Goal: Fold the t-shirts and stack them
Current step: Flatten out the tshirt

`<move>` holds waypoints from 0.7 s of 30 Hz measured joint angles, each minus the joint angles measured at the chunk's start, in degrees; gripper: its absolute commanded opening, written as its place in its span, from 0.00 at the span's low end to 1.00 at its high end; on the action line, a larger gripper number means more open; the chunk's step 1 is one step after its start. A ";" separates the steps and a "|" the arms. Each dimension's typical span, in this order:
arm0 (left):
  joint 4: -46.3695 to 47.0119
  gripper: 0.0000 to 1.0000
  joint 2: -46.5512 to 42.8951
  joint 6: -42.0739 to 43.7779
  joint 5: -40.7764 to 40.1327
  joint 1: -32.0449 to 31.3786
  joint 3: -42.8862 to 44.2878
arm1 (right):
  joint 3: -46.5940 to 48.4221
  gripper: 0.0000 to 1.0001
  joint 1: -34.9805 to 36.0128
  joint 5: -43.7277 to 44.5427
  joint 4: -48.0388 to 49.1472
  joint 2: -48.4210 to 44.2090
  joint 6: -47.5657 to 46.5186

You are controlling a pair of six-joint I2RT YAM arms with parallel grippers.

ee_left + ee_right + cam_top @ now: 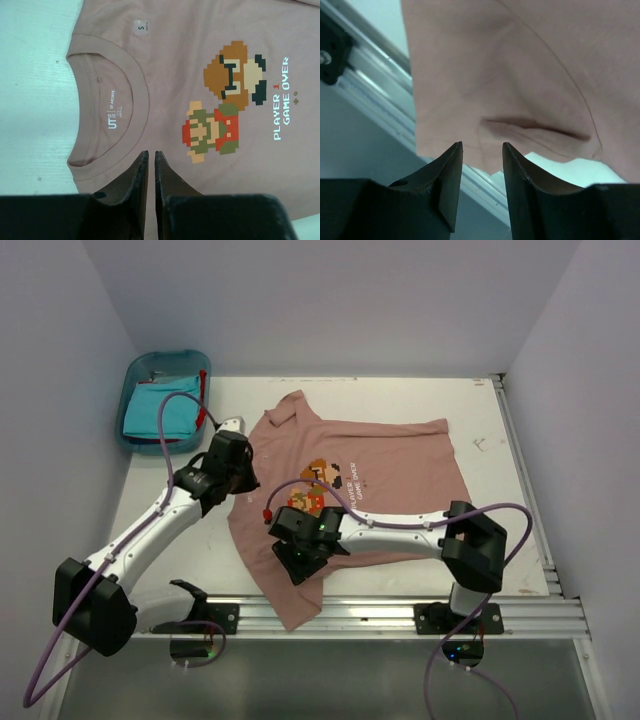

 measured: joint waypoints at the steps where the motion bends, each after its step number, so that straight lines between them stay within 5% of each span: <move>1: 0.00 0.13 -0.11 0.00 0.00 0.09 -0.28 | 0.42 0.39 0.00 0.79 -0.26 0.90 0.35; 11: -0.09 0.12 -1.31 0.02 -0.02 1.38 -1.84 | 0.83 0.30 1.49 5.05 -4.02 6.88 3.45; 17: -0.07 0.10 -1.31 0.04 0.02 2.14 -2.29 | 0.83 0.03 2.84 6.69 -5.31 6.86 4.66; 21: -0.04 0.09 -1.31 0.04 0.04 2.23 -2.38 | 0.83 0.00 2.95 7.78 -6.47 6.86 5.31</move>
